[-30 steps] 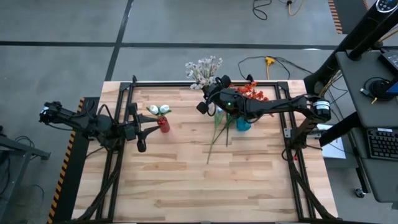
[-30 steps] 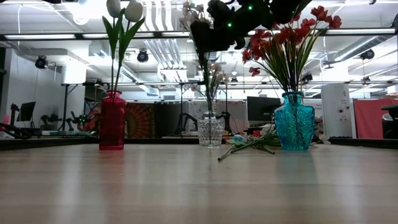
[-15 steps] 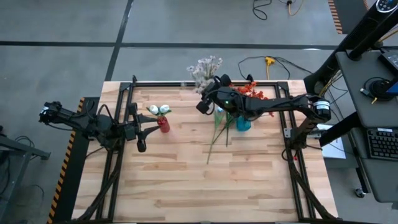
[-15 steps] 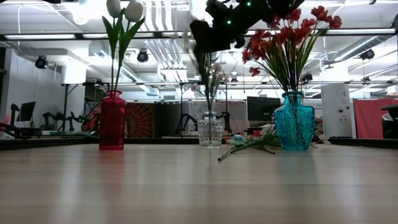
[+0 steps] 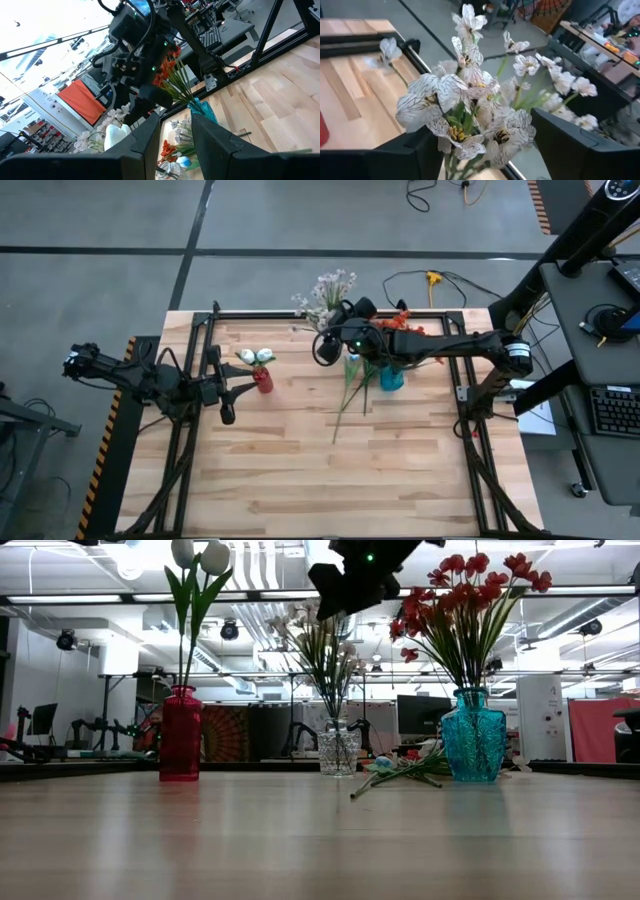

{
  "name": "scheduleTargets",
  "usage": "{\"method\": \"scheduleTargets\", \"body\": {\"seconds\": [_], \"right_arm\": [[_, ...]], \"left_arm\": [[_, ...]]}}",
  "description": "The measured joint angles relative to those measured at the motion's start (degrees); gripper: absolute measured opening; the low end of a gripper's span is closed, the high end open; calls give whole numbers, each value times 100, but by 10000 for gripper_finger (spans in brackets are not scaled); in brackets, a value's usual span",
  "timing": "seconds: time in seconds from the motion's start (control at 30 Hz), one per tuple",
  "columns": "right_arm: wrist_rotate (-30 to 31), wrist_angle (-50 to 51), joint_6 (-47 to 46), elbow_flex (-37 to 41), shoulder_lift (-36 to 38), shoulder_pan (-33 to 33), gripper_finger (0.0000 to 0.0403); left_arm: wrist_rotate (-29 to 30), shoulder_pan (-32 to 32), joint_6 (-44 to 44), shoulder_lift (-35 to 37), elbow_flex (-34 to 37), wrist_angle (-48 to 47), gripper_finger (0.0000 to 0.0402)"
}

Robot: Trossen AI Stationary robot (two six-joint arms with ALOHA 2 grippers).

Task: Sort flowers into vase by color
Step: Put the left white flowers into the transparent vase

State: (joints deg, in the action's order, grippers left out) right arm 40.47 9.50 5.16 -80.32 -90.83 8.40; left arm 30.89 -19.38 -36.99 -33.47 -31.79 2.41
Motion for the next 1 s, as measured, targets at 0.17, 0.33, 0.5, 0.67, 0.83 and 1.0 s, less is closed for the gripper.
{"method": "scheduleTargets", "body": {"seconds": [0.17, 0.33, 0.5, 0.67, 0.83, 1.0], "right_arm": [[172, 964, -182, -511, 0, -111, 286], [169, 1675, -376, -997, 2, -248, 297], [162, 2079, -382, -1533, 2, -480, 298], [161, 2472, -441, -2155, 2, -780, 292], [121, 3155, -1102, -2822, 2, -1303, 286], [-65, 4170, -2605, -3341, -120, -2100, 274]], "left_arm": [[1, -1, 0, 0, 0, 1, 97], [2, -1, 2, 0, 0, -3, 97], [2, -2, 2, 0, 0, -8, 97], [2, -1, 7, 0, 0, -11, 97], [4, -2, 24, 0, 0, -38, 97], [4, -2, 50, 2, 0, -36, 97]]}}
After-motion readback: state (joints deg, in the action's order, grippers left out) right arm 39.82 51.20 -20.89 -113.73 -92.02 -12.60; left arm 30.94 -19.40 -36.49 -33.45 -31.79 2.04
